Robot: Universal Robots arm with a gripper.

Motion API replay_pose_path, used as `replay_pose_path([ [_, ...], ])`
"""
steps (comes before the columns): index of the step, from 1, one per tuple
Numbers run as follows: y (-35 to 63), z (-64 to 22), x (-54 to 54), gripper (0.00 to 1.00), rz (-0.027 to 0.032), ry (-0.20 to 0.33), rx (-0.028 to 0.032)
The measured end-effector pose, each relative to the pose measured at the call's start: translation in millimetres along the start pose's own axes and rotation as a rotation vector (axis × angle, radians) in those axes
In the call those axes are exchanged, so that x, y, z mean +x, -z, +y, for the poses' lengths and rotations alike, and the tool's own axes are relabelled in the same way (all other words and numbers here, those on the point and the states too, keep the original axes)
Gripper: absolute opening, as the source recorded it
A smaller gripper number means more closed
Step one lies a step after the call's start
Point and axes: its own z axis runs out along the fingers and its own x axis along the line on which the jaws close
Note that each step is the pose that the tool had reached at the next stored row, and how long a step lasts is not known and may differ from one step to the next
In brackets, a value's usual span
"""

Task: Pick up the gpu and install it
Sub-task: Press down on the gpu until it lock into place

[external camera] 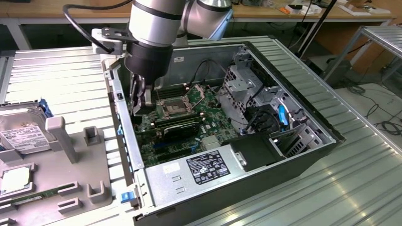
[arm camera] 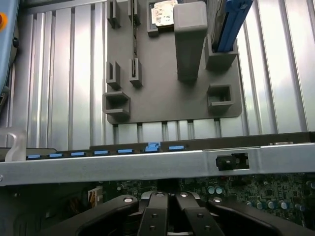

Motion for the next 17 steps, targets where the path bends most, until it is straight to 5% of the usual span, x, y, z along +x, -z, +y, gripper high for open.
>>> replay_pose_path([
  [3,-0.1,-0.2,1.3,0.11,0.0176,-0.004,-0.0011],
  [12,-7.5,-1.9,0.1,0.11,0.0182,-0.004,-0.0014],
  [17,-3.1,-19.8,-1.6,0.11,0.0182,-0.004,-0.0018],
])
